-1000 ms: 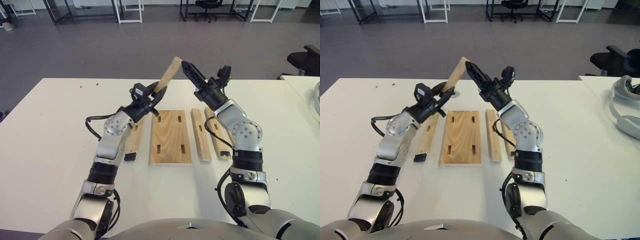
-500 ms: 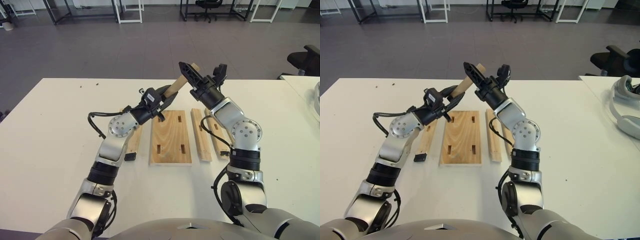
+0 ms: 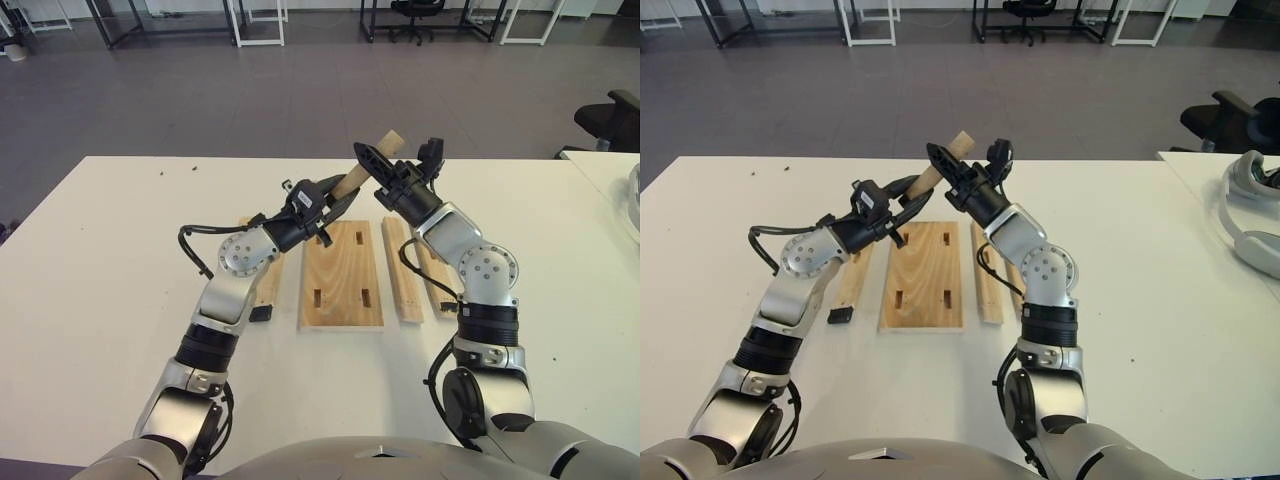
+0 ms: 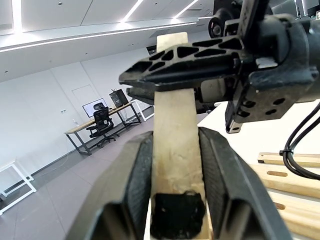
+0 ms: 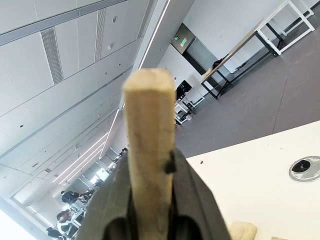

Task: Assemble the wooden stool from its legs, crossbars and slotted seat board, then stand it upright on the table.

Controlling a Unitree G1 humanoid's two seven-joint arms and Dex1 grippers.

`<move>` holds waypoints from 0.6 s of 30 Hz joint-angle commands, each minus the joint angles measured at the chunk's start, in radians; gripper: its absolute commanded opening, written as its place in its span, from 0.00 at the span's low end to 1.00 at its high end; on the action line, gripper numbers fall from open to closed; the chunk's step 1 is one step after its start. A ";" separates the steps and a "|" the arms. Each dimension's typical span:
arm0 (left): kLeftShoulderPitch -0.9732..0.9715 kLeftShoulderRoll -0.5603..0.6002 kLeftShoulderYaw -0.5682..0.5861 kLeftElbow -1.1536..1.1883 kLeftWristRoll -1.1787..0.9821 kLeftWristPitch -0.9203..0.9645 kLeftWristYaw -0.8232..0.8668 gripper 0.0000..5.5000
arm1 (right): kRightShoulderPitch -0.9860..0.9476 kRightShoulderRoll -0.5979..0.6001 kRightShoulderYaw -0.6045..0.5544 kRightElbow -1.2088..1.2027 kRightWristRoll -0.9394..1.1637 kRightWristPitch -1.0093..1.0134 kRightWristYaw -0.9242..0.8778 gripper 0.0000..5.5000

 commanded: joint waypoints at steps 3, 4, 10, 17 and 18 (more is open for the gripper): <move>0.022 0.033 0.004 0.016 0.046 0.023 0.015 0.36 | 0.048 -0.050 -0.034 0.031 -0.204 -0.189 -0.065 0.07; 0.028 0.040 0.016 0.021 0.051 0.029 0.023 0.40 | 0.080 -0.069 -0.037 0.028 -0.258 -0.234 -0.066 0.07; 0.086 0.014 0.113 0.000 0.002 0.080 0.107 0.58 | 0.318 -0.072 -0.027 -0.021 -0.407 -0.347 -0.072 0.07; 0.085 -0.012 0.157 0.020 0.003 0.114 0.188 0.59 | 0.344 -0.026 -0.018 0.037 -0.460 -0.412 -0.078 0.07; 0.086 -0.013 0.160 0.021 0.002 0.115 0.192 0.59 | 0.342 -0.019 -0.023 0.033 -0.450 -0.417 -0.071 0.07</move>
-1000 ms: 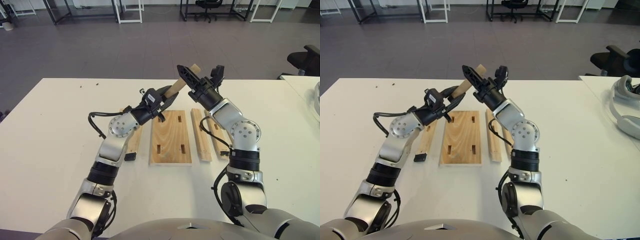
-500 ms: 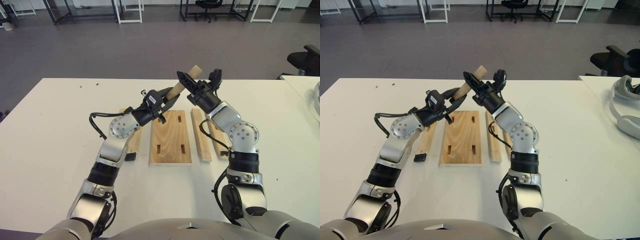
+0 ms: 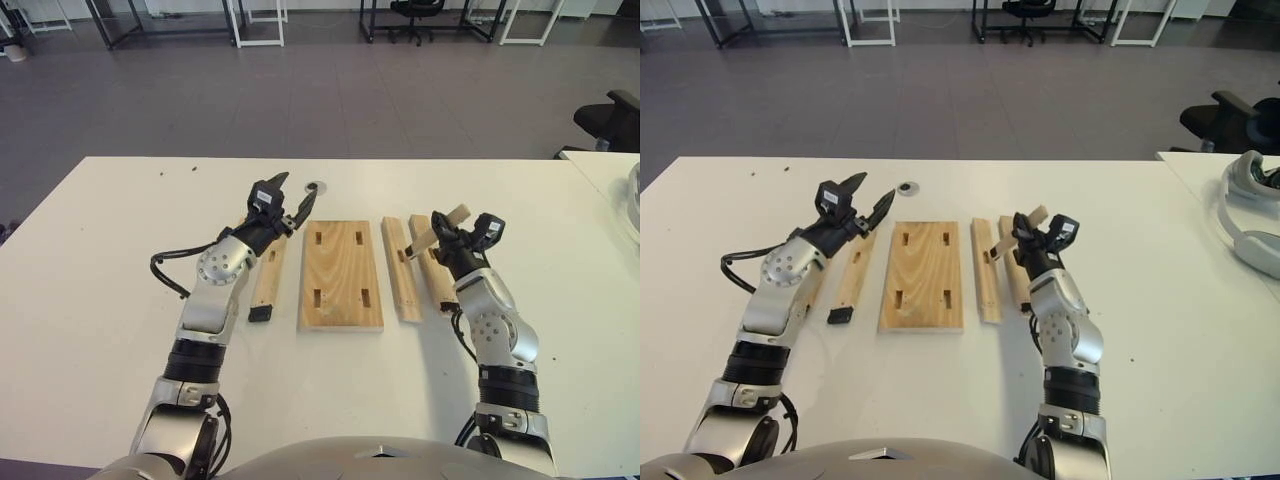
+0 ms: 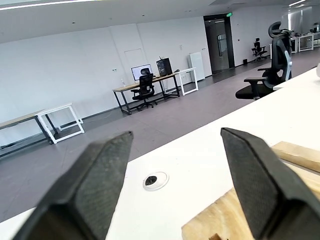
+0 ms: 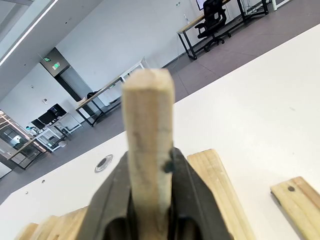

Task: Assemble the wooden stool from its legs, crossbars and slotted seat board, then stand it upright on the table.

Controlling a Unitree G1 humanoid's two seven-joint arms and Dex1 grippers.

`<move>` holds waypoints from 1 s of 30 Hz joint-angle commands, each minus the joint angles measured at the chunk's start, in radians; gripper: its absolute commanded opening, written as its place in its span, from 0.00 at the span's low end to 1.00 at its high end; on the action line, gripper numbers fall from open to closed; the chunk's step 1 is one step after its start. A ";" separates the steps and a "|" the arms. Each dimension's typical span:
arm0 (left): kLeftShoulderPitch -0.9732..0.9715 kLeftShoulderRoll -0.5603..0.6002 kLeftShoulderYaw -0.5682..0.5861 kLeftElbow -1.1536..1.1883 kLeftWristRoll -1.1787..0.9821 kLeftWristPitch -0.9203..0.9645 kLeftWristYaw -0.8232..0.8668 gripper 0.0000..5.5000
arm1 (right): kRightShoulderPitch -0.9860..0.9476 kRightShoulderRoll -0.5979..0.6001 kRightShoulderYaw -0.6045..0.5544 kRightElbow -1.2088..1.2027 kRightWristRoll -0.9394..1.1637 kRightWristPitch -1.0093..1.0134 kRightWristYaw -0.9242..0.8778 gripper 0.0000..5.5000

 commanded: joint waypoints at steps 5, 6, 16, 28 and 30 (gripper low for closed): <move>0.012 -0.005 0.017 0.013 0.002 0.015 0.020 0.59 | -0.015 0.026 -0.001 0.013 0.009 -0.019 0.025 0.07; 0.013 -0.005 0.018 0.014 0.002 0.015 0.021 0.59 | -0.016 0.028 0.000 0.021 0.006 -0.020 0.026 0.07; 0.015 -0.005 0.021 0.020 0.004 0.015 0.023 0.59 | 0.004 -0.028 0.113 0.132 -0.214 -0.090 0.017 0.07; 0.043 0.008 0.000 0.010 0.031 0.013 0.019 0.59 | 0.116 -0.130 0.249 0.399 -0.369 -0.206 0.143 0.07; 0.048 0.007 -0.004 0.009 0.033 0.011 0.020 0.59 | 0.117 -0.145 0.272 0.428 -0.392 -0.218 0.151 0.07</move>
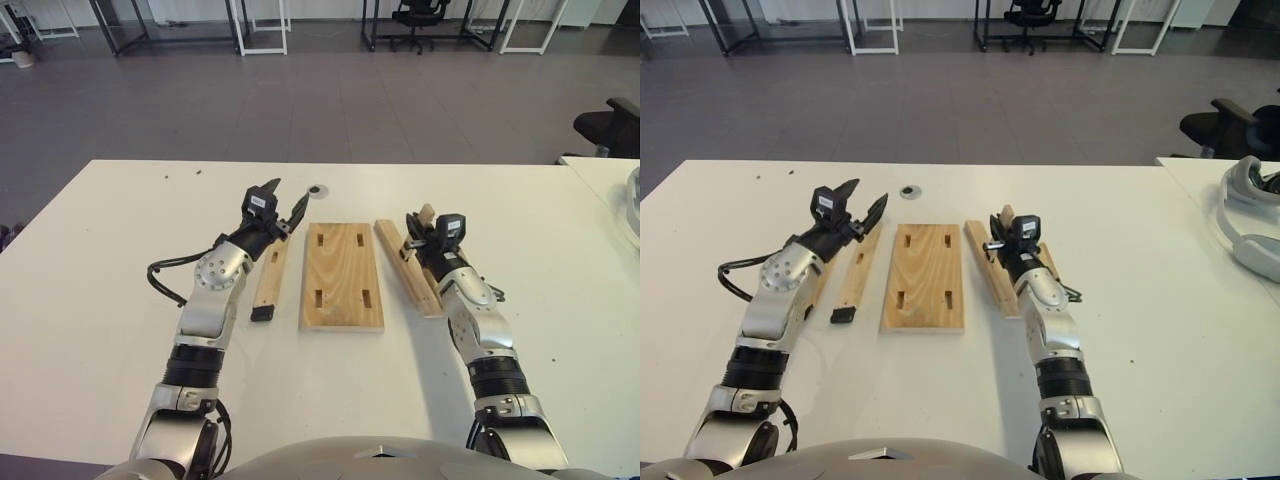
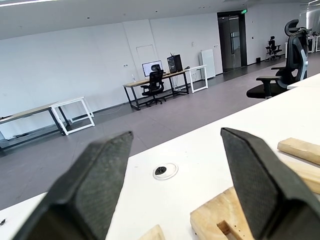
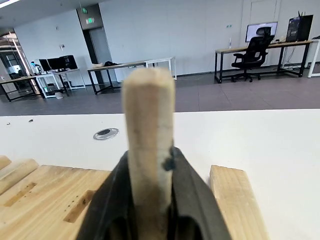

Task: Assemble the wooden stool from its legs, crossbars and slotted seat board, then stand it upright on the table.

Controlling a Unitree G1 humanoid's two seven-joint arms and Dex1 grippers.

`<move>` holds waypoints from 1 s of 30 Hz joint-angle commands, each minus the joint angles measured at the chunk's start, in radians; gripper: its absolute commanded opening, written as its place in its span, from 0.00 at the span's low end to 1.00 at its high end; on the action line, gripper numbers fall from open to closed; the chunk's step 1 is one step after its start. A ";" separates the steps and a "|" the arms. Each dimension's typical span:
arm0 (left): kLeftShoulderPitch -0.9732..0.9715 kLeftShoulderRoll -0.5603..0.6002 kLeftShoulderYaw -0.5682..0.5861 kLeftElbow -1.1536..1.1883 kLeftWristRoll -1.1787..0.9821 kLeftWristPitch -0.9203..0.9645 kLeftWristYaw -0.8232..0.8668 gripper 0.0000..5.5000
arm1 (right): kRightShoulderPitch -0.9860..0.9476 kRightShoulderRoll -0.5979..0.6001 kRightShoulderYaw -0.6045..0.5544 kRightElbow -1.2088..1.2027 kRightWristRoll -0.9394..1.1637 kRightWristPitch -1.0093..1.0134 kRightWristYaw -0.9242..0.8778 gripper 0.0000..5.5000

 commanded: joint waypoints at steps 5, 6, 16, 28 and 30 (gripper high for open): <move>0.013 0.012 -0.017 0.003 0.031 0.008 0.011 0.59 | 0.127 -0.028 0.035 0.165 -0.071 0.051 0.018 0.07; 0.010 0.011 -0.016 0.005 0.032 0.007 0.012 0.59 | 0.111 -0.028 0.029 0.150 -0.061 0.040 0.022 0.07; -0.001 0.004 0.008 -0.004 0.028 0.005 0.025 0.59 | -0.003 -0.090 -0.009 -0.054 -0.004 0.249 0.076 0.36; 0.022 -0.025 -0.015 -0.057 0.034 0.027 0.042 0.59 | 0.130 -0.107 0.017 -0.420 0.006 0.779 -0.047 0.66; 0.025 -0.030 -0.019 -0.065 0.036 0.031 0.046 0.59 | 0.147 -0.109 0.033 -0.433 0.003 0.823 -0.051 0.66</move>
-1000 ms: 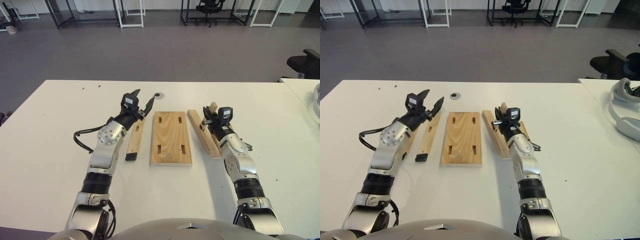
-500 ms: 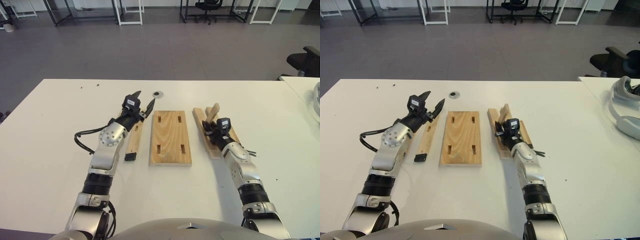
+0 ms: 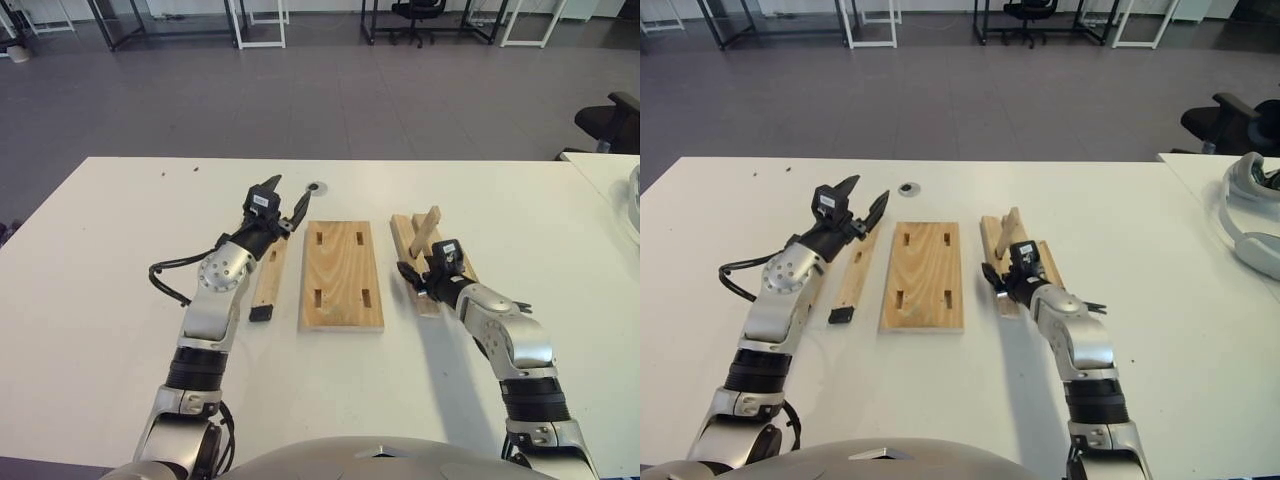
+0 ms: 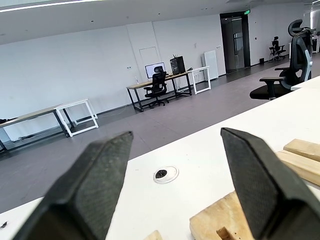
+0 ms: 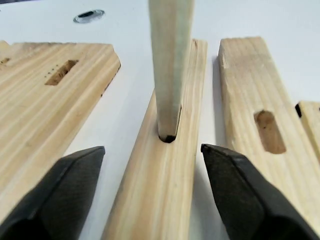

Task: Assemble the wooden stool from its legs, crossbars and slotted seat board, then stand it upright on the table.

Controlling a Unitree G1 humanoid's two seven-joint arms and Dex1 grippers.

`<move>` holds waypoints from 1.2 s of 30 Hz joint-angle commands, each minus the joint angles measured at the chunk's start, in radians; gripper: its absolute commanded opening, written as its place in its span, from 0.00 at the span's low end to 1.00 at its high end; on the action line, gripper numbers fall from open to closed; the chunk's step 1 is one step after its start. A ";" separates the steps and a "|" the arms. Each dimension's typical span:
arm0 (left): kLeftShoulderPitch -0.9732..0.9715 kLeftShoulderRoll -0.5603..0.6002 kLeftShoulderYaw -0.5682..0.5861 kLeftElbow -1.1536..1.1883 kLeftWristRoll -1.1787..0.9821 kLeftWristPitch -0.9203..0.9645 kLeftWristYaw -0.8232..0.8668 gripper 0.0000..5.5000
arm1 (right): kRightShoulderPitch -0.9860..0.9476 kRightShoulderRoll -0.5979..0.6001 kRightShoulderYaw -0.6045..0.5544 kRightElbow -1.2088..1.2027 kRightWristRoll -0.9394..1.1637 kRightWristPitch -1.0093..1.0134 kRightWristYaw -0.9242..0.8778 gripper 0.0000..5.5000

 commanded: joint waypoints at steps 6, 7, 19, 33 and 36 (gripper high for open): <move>0.017 -0.011 -0.003 -0.034 0.001 0.037 0.016 0.59 | 0.030 -0.023 0.055 -0.027 -0.033 0.123 -0.028 0.57; 0.018 -0.017 0.003 -0.042 -0.011 0.048 0.018 0.59 | 0.023 -0.023 0.053 -0.020 -0.041 0.120 -0.033 0.54; -0.004 -0.166 0.245 -0.182 -0.590 0.518 0.057 0.64 | -0.080 -0.113 0.059 -0.085 -0.052 -0.123 0.140 0.38; -0.066 -0.301 0.370 -0.240 -1.272 0.737 0.401 0.73 | -0.084 -0.154 0.148 -0.313 0.043 -0.349 0.421 0.38; -0.033 -0.289 0.332 -0.259 -1.264 0.736 0.410 0.62 | -0.079 -0.148 0.148 -0.327 0.054 -0.346 0.412 0.38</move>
